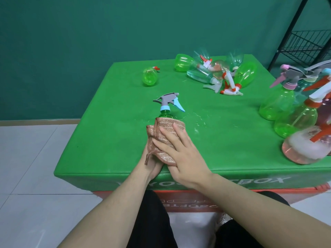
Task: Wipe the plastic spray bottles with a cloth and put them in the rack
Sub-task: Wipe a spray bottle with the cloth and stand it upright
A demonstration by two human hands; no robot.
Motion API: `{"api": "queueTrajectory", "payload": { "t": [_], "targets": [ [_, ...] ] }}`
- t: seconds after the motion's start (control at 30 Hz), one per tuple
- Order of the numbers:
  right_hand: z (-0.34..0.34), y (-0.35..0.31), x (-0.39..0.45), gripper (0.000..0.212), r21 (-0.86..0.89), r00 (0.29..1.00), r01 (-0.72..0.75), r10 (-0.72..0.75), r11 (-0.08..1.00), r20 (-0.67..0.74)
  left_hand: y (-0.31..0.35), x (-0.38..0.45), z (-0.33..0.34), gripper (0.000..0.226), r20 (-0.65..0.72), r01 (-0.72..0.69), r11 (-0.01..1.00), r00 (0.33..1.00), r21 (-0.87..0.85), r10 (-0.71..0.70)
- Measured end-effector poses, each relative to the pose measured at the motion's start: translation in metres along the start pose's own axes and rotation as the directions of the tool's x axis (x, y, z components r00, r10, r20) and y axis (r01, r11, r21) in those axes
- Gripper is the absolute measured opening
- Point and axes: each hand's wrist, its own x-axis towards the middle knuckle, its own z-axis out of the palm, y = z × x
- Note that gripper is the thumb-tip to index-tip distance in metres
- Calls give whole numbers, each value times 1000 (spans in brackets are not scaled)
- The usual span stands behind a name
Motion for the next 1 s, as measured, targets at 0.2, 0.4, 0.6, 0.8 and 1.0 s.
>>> {"api": "queueTrajectory", "payload": {
  "t": [0.2,0.4,0.6,0.8,1.0],
  "targets": [
    [-5,-5,35,69,-10,994,-101,102,995,35,3,3,6,36,8,-56,998,998,-34,56],
    [-15,-1,68,67,52,955,-287,282,957,91,4,7,0,41,54,32,999,998,13,-32],
    [-23,7,86,46,298,874,-485,469,822,128,4,7,1,47,66,44,995,997,94,-50],
    [-12,0,60,68,173,947,-322,317,931,58,4,7,-2,38,49,39,998,998,-45,-37],
    [-4,0,33,70,93,982,-187,185,978,33,2,8,0,40,-9,-9,995,1000,-104,8]
  ]
}}
